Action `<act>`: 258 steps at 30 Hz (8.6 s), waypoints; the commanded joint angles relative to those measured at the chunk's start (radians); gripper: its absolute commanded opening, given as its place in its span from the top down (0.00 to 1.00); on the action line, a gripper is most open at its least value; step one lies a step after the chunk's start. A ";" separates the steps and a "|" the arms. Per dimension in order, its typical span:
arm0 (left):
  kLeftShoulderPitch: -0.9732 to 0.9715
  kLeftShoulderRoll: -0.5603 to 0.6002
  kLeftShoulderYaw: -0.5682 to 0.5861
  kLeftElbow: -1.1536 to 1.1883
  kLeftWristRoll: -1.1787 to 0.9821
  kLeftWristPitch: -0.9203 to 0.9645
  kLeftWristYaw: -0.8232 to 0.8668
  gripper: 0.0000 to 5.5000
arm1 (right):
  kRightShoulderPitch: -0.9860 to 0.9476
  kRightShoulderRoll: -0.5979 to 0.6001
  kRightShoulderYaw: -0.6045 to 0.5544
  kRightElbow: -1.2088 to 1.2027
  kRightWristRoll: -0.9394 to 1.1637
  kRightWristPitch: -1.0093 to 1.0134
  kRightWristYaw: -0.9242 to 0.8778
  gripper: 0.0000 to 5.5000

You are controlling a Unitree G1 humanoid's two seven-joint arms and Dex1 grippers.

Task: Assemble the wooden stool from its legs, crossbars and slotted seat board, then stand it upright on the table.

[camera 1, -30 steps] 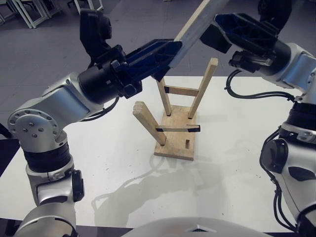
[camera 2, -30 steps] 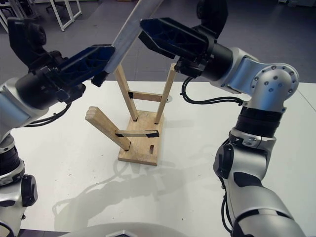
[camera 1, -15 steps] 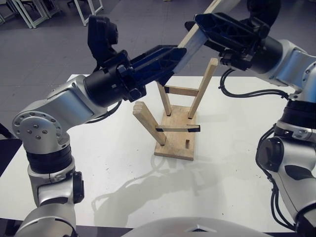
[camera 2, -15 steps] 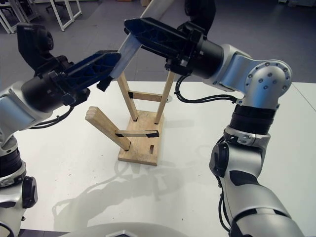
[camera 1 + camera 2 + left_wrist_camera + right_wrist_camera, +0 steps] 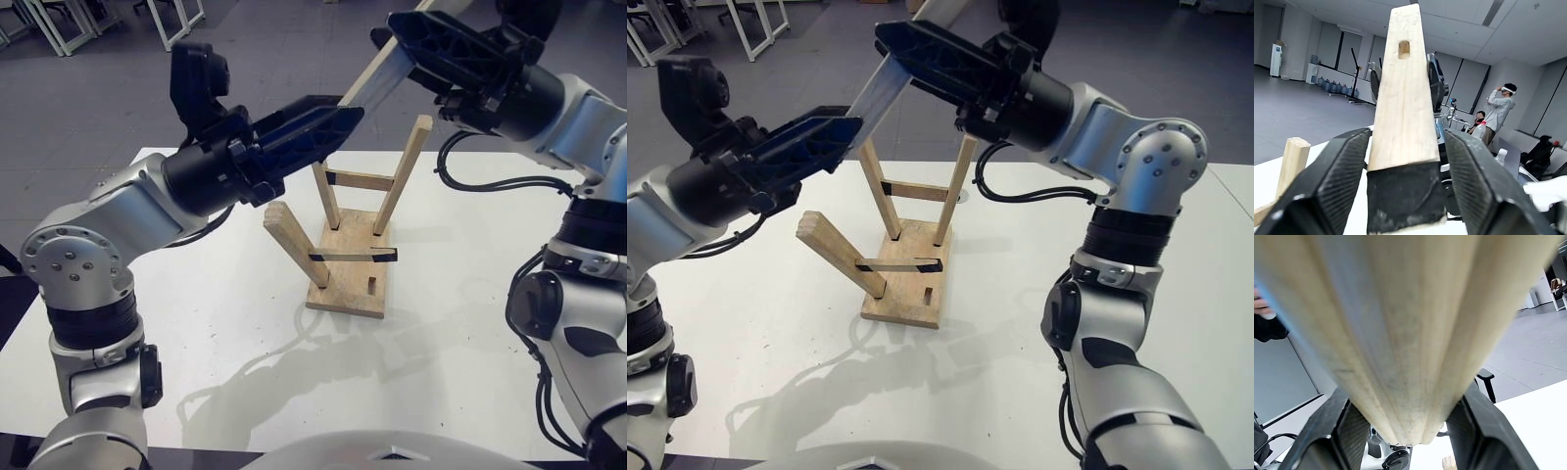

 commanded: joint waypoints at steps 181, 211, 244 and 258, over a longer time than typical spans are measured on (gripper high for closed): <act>-0.118 -0.194 -0.375 -0.231 1.769 -0.229 0.123 0.42 | 0.612 -0.332 0.818 0.244 -1.270 -1.066 0.342 0.63; 0.526 -0.255 -0.347 -0.095 1.744 -0.312 -0.023 0.55 | 0.632 -0.355 0.794 0.163 -1.206 -1.039 0.359 0.63; 0.402 -0.279 -0.344 0.212 1.721 -0.308 -0.007 0.55 | 0.596 -0.402 0.614 0.136 -1.231 -1.122 0.423 0.37; 0.225 -0.405 -0.444 0.501 1.661 -0.260 -0.108 0.55 | 0.259 0.052 0.580 0.904 -1.394 -1.320 0.027 0.37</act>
